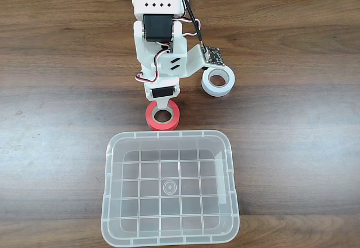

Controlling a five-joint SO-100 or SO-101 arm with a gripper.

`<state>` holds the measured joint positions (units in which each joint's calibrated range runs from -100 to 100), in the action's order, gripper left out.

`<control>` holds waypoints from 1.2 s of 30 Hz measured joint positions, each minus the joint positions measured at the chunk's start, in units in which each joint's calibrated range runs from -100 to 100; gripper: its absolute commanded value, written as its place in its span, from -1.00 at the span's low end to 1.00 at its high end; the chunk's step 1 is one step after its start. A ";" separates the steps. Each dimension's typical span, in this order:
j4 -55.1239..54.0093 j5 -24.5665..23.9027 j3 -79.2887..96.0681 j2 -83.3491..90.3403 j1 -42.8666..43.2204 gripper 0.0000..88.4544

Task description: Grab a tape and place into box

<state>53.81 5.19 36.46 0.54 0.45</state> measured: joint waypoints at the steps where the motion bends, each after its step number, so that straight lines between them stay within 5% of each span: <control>1: 0.00 0.00 0.00 0.00 0.00 -0.89; 11: 0.34 0.00 0.27 0.17 0.00 -0.89; 20: 11.02 -0.26 -0.99 12.22 0.00 -0.89; 36: 14.49 -0.57 -21.03 25.87 0.08 -0.88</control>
<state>68.31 4.62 15.43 26.41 0.53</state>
